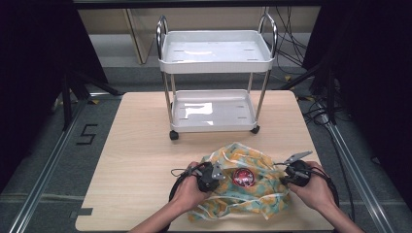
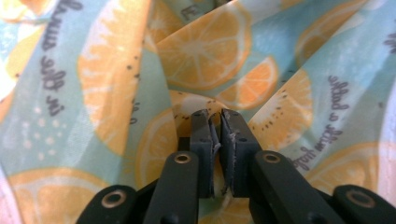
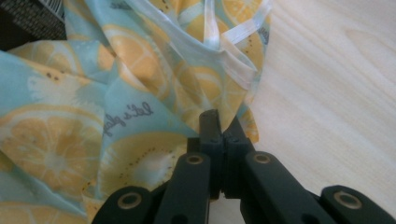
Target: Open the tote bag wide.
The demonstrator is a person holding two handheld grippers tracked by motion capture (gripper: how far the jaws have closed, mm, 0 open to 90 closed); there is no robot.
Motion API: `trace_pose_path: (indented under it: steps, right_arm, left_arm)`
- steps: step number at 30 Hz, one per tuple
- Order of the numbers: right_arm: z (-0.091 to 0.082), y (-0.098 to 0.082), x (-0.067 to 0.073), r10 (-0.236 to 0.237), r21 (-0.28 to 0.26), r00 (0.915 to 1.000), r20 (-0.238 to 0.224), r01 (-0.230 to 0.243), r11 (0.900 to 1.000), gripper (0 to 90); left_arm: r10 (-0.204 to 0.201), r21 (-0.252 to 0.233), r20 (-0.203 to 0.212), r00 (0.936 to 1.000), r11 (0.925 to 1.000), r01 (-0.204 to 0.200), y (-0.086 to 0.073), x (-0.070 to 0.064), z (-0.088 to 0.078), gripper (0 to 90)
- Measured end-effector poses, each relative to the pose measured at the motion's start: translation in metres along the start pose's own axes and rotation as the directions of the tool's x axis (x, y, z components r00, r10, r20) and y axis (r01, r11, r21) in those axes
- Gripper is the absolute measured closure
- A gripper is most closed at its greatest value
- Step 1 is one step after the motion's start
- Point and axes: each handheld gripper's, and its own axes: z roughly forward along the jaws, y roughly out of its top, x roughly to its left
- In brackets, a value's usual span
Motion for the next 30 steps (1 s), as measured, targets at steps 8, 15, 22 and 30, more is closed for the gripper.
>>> trace_pose_path:
  steps: [8,15,22,30]
  right_arm:
    - [-0.003,-0.001,0.007,0.025,-0.023,0.9986,-0.048,-0.026,0.999,83.7]
    - [-0.016,0.004,0.008,-0.030,-0.142,0.9994,-0.014,0.028,0.990,71.2]
    - [-0.048,0.018,0.015,-0.151,-0.288,0.9882,0.024,0.152,0.946,65.6]
    - [-0.062,0.025,0.033,-0.294,-0.370,0.9554,0.023,0.282,0.885,71.8]
  left_arm:
    - [-0.033,-0.020,-0.009,0.9994,0.9993,0.033,-0.001,0.006,0.000,85.9]
    - [-0.048,-0.069,-0.011,0.9988,0.9965,0.048,0.003,0.007,-0.012,78.6]
    - [-0.068,-0.166,-0.051,0.9964,0.9843,0.058,0.006,0.002,-0.027,62.7]
    - [-0.065,-0.219,-0.050,0.9966,0.9743,0.052,0.009,-0.003,-0.044,55.5]
